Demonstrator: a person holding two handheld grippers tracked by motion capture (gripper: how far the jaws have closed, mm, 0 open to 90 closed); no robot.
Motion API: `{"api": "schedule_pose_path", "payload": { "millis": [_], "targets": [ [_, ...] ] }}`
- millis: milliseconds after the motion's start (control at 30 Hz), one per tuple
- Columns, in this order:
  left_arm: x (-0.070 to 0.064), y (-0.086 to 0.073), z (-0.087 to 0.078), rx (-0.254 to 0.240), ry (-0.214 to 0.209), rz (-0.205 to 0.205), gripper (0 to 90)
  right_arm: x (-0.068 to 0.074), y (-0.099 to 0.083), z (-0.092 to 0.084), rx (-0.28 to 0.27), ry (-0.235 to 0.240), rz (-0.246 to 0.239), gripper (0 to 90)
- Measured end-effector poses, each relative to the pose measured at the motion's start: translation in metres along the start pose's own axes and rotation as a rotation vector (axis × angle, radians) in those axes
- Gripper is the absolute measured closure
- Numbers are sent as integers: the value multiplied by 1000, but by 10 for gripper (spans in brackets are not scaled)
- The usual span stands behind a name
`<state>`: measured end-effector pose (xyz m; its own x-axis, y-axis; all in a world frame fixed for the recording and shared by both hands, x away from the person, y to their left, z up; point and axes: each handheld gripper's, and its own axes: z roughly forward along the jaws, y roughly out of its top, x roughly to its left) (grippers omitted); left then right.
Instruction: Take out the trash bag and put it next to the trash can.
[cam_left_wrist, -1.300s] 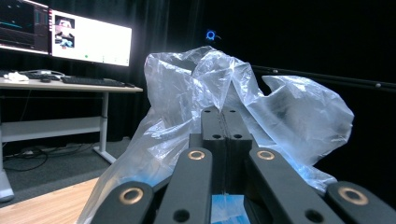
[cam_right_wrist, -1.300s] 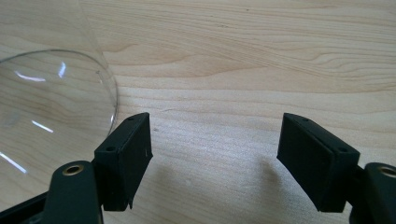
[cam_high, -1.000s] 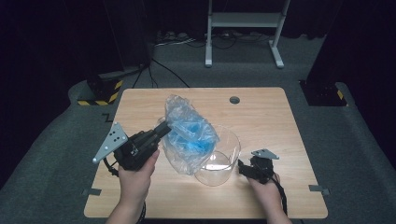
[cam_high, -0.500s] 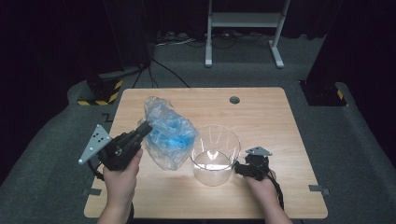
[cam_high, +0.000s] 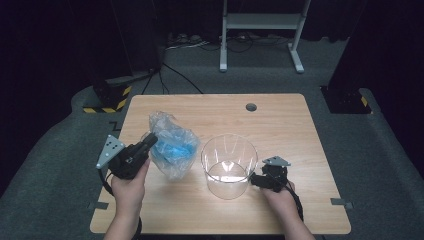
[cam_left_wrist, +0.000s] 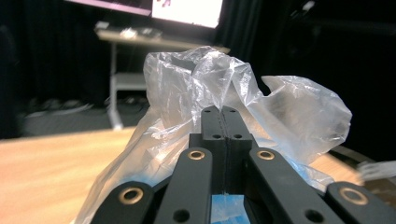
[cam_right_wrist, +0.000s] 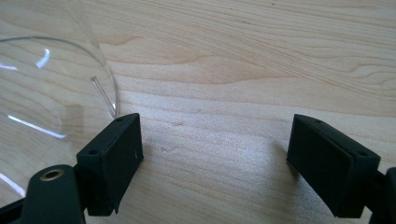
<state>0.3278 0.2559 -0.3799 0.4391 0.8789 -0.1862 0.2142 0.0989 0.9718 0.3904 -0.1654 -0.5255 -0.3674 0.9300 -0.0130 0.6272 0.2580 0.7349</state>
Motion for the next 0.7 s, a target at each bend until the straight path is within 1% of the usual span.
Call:
{"api": "schedule_pose_path", "payload": {
  "millis": [67,100,133,167,200,233,300,400,467,500,533,633,700],
  "targets": [
    [5,-12,10,38,18,-21,896,0,0,0,0,0,0,182],
    [8,-17,15,58,11,-32,896,0,0,0,0,0,1,181],
    [9,-22,21,86,16,-25,896,0,0,0,0,1,1,181],
    [10,-26,26,101,30,-13,896,0,0,0,0,1,0,181],
    [11,-31,32,122,35,-10,896,0,0,0,0,2,0,181],
    [11,-33,35,133,36,-13,896,0,0,0,0,2,0,181],
    [10,-40,43,159,44,-2,896,0,0,0,0,2,0,181],
    [11,-45,55,179,58,10,896,0,0,0,0,2,0,180],
    [12,-44,64,178,62,6,895,0,0,0,0,2,0,181],
    [11,-43,68,173,56,8,896,0,0,0,0,1,0,181],
    [8,-43,71,173,53,18,896,0,0,0,-1,1,-4,182],
    [2,-46,77,194,53,66,896,0,0,0,1,0,-1,183],
    [1,-51,80,215,46,63,895,0,0,0,1,-1,-1,183]
  ]
}}
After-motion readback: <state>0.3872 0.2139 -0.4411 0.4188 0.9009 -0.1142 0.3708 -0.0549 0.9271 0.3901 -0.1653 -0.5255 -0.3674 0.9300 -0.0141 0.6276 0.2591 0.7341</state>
